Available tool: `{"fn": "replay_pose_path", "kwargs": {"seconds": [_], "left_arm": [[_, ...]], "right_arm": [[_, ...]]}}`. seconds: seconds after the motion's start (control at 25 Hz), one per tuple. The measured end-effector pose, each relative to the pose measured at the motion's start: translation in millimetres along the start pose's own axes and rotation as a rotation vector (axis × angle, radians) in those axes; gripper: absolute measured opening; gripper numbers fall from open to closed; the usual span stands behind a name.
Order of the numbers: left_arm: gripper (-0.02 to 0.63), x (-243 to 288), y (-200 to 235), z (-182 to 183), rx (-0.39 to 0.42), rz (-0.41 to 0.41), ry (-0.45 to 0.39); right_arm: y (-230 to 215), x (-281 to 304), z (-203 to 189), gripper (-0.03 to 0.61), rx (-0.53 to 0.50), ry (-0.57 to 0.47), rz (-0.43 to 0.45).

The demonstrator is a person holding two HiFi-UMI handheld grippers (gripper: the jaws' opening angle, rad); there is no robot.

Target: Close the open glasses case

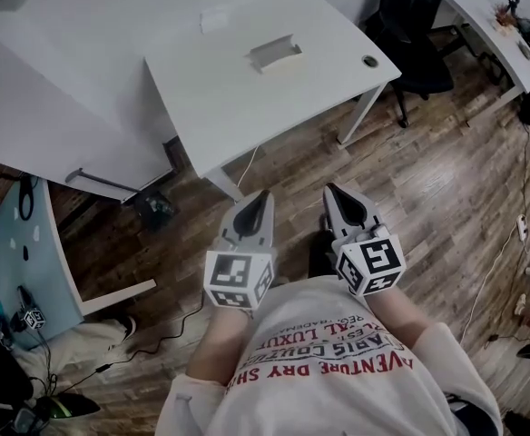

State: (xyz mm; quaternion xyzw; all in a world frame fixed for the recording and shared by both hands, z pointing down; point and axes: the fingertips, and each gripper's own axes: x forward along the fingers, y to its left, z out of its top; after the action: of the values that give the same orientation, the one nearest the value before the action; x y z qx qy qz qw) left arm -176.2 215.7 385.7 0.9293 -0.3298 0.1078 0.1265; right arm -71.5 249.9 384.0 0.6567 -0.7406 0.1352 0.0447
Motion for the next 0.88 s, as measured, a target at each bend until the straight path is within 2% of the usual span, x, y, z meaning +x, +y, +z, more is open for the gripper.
{"fn": "replay_pose_path", "kwargs": {"seconds": [0.44, 0.64, 0.76, 0.88], "left_arm": [[-0.002, 129, -20, 40, -0.032, 0.139, -0.010], [-0.002, 187, -32, 56, -0.072, 0.200, -0.027], [-0.002, 214, -34, 59, -0.120, 0.232, -0.032], [-0.002, 233, -35, 56, -0.125, 0.249, -0.008]], "right_arm": [[-123, 69, 45, 0.012, -0.043, 0.024, 0.158], [-181, 95, 61, 0.012, -0.077, 0.055, 0.226], [-211, 109, 65, 0.012, -0.088, 0.071, 0.246], [-234, 125, 66, 0.012, -0.070, 0.084, 0.248]]}}
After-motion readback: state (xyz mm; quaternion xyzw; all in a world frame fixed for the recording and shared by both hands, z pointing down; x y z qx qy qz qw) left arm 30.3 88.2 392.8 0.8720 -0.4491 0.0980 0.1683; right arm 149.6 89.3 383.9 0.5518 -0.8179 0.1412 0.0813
